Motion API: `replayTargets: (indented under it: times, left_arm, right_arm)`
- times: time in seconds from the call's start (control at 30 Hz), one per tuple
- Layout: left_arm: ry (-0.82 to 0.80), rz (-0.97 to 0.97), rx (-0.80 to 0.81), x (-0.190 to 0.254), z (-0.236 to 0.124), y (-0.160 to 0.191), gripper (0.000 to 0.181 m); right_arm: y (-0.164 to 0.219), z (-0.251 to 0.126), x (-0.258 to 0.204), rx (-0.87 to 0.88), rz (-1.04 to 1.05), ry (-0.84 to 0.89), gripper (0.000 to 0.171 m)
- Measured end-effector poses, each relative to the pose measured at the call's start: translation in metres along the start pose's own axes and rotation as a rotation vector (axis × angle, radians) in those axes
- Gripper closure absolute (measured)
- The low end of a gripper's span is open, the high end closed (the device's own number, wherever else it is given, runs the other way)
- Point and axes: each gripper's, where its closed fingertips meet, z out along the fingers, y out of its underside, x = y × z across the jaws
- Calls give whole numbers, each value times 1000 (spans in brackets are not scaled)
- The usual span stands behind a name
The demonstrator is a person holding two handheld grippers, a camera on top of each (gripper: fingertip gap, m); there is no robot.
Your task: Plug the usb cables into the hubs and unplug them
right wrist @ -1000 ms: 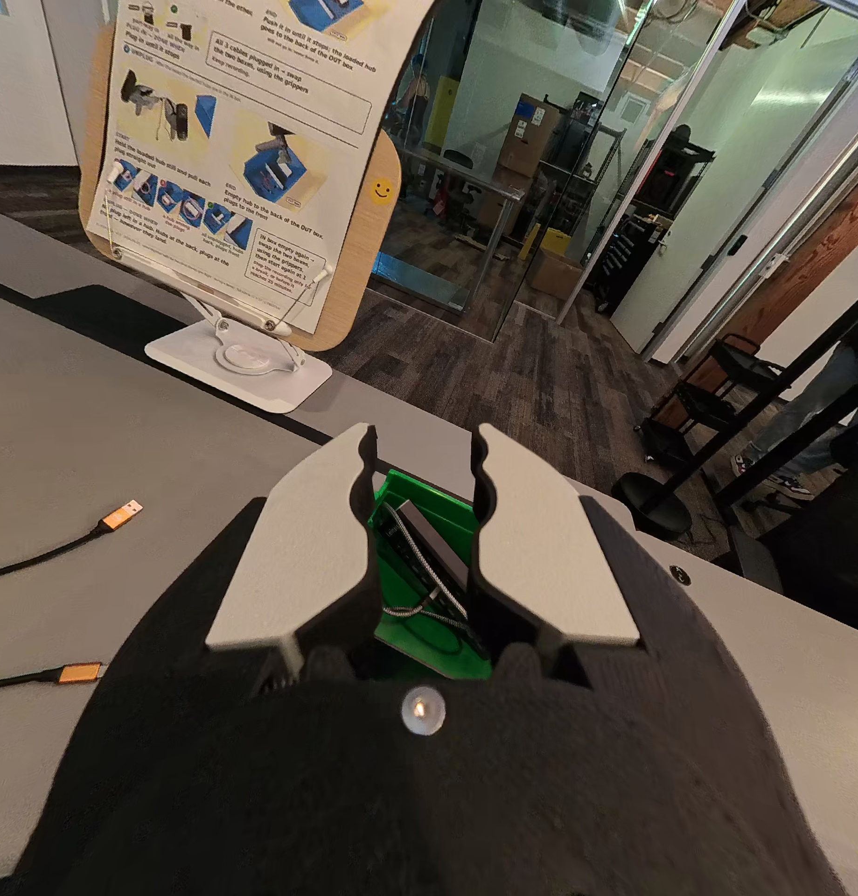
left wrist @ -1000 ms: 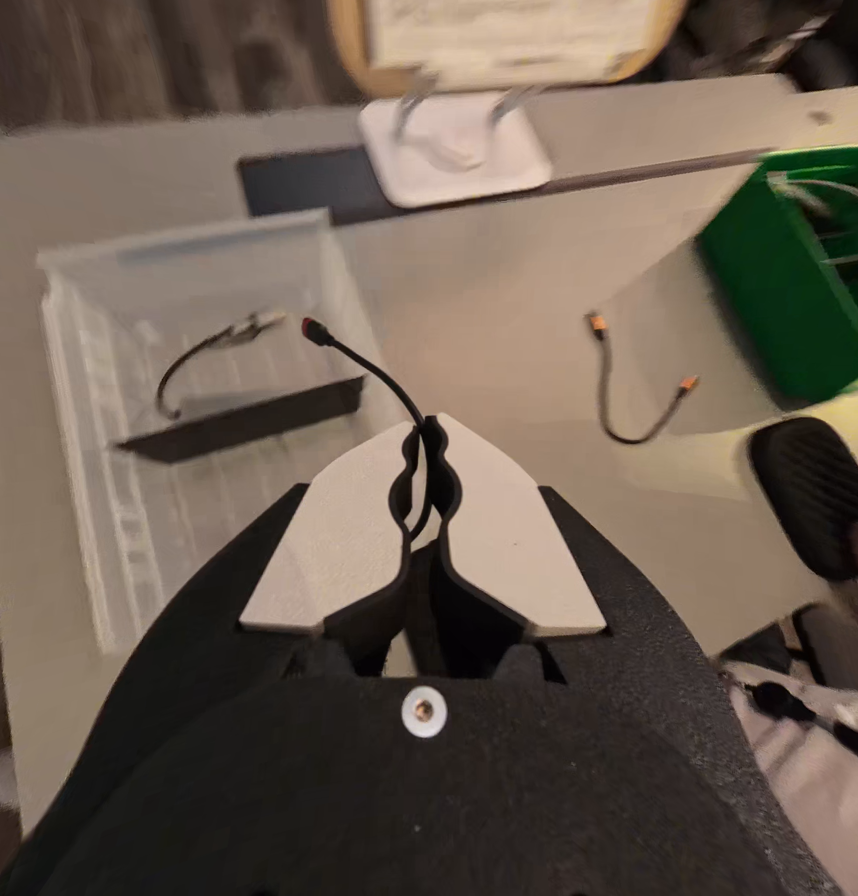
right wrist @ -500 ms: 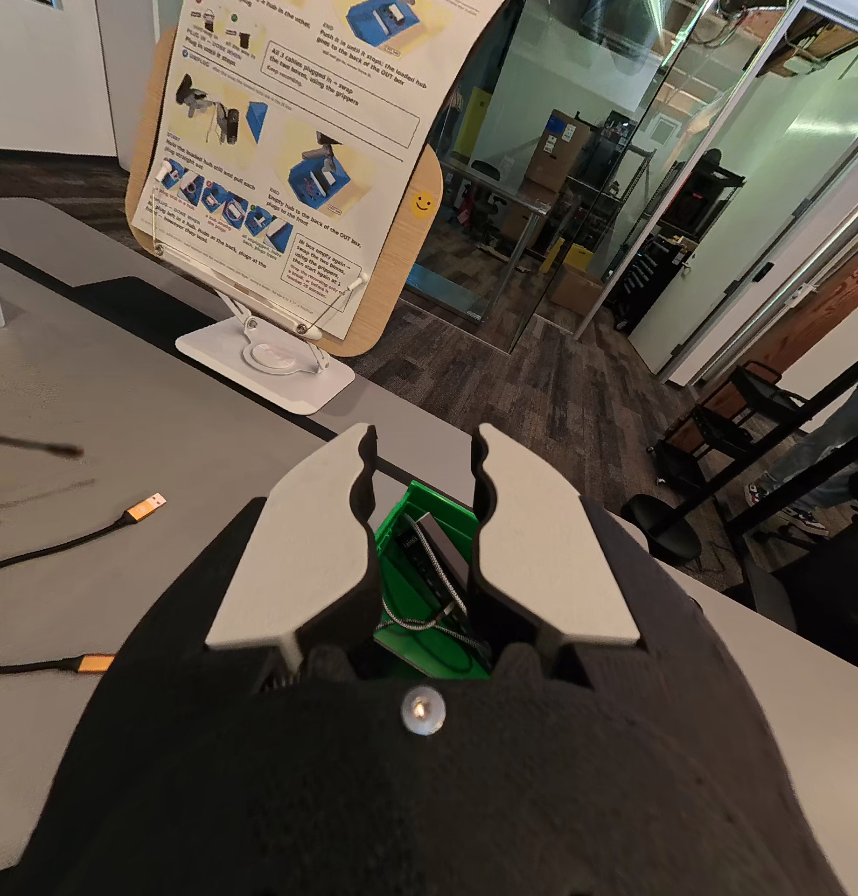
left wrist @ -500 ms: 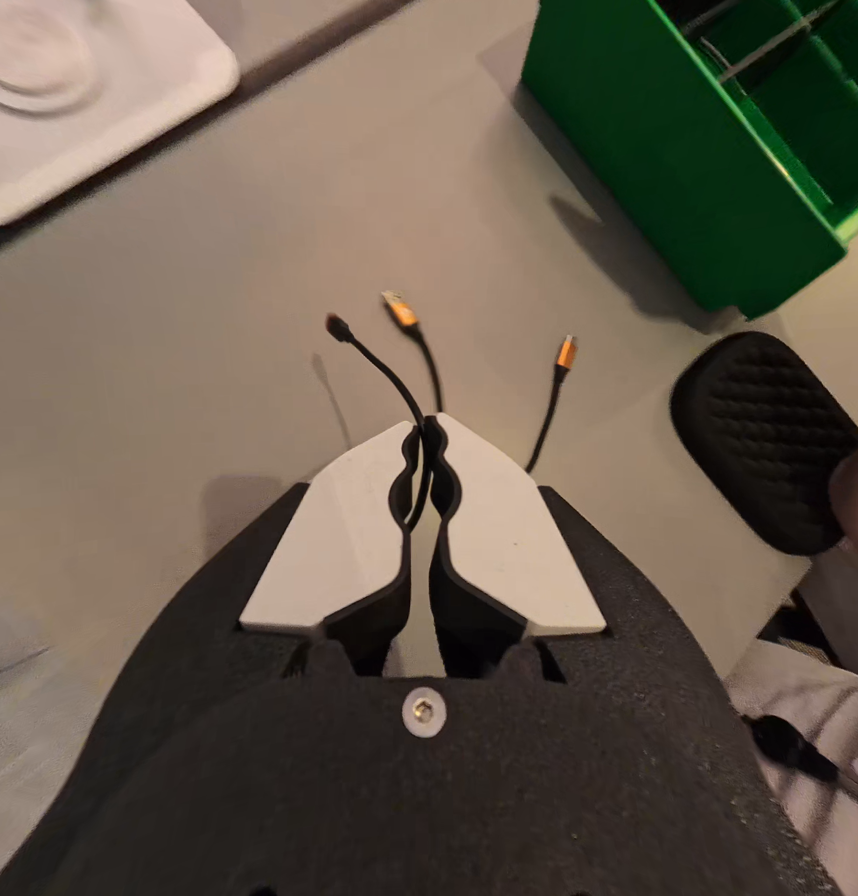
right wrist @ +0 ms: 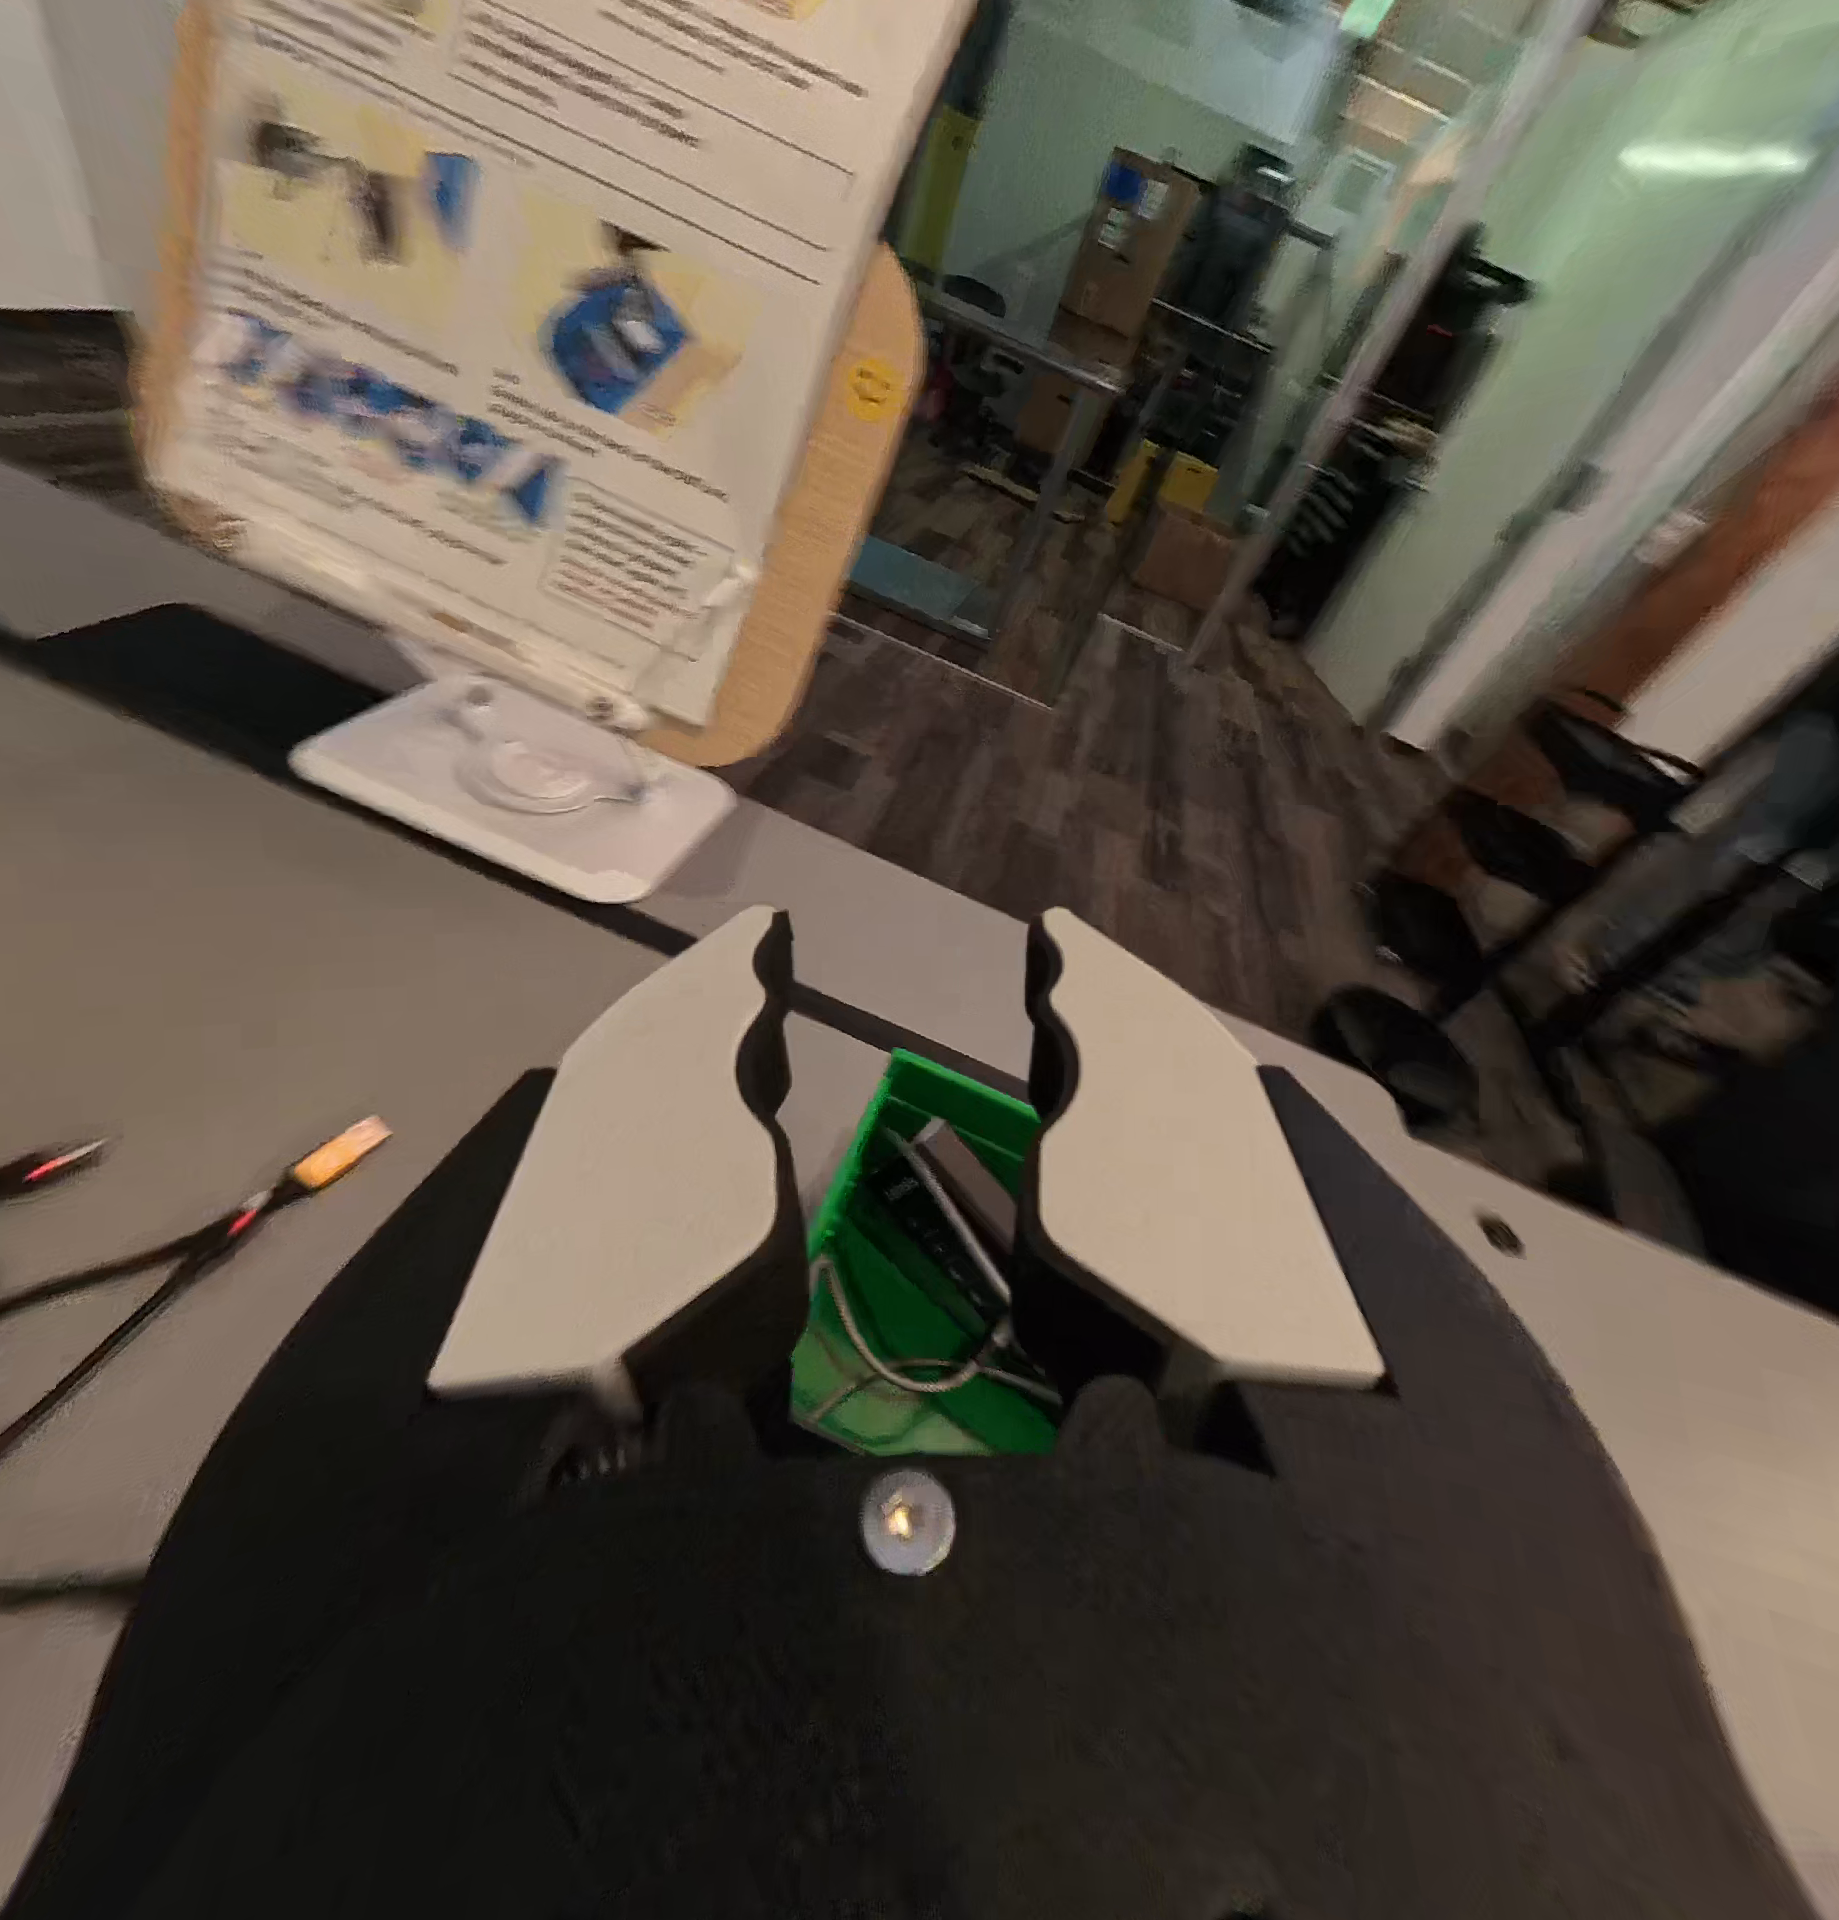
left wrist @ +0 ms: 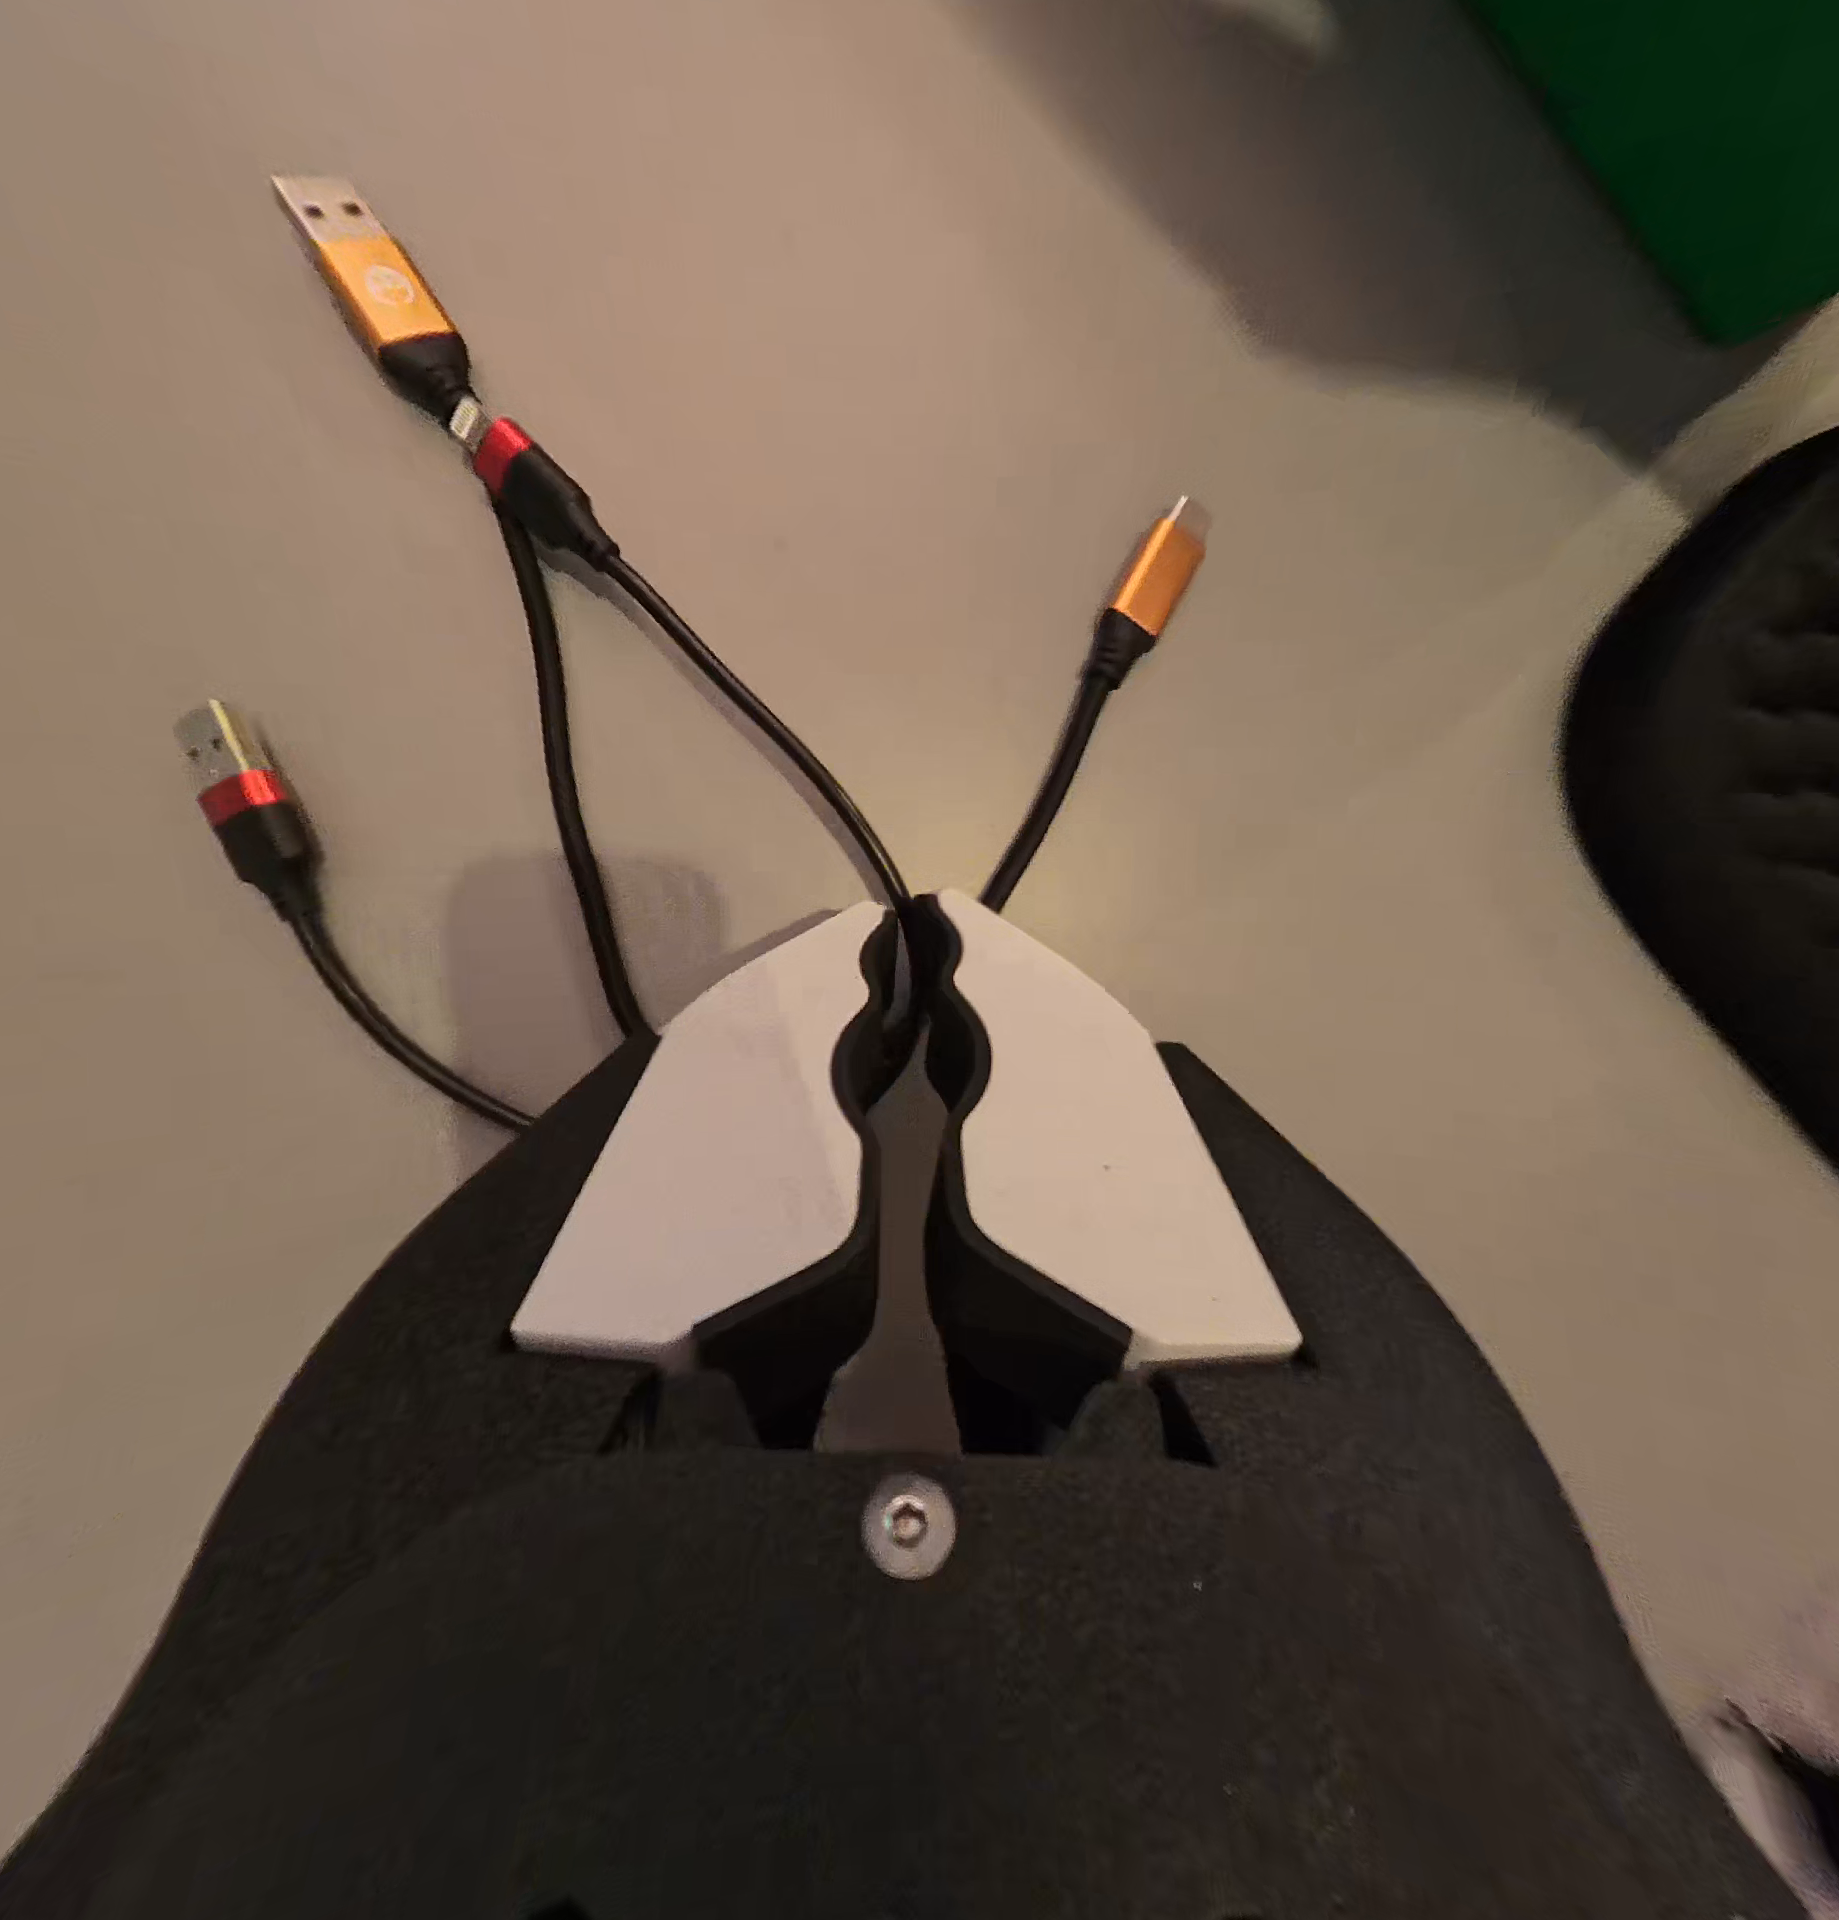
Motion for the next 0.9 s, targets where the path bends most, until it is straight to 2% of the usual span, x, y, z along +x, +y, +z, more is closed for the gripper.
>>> replayTargets:
  times: [0.03, 0.07, 0.17, 0.33, 0.53, 0.63, 0.7, 0.77, 0.83, 0.9]
  left_arm:
    - [-29, 7, 17, -2, -1, -2, 171]
    - [-49, 11, 40, -3, -3, -5, 161]
    - [-84, -3, 127, -10, -16, -15, 140]
    - [-74, -50, 212, -19, -53, -24, 110]
    - [-70, -28, 245, -19, -88, -24, 105]
    - [-129, -9, 301, -29, -106, -27, 107]
    - [-215, 7, 359, -46, -125, -32, 108]
    - [-397, 35, 405, -78, -153, -35, 109]
    - [-673, 123, 421, -120, -192, -40, 108]
    - [-985, 296, 371, -161, -235, -48, 109]
  right_arm:
    - [4, 2, 14, -39, 27, 128, 126]
    - [6, 2, 24, -67, 47, 237, 124]
    - [-1, 6, 19, -60, 14, 354, 113]
    - [-15, 14, -4, -15, -45, 369, 108]
    - [-18, 18, -15, -4, -54, 352, 106]
    - [-18, 18, -15, -5, -51, 350, 106]
    - [-17, 18, -15, -8, -56, 349, 106]
    - [-17, 18, -16, -9, -55, 338, 106]
    - [-15, 21, -18, -13, -50, 315, 107]
    - [-11, 25, -21, -32, -52, 292, 107]
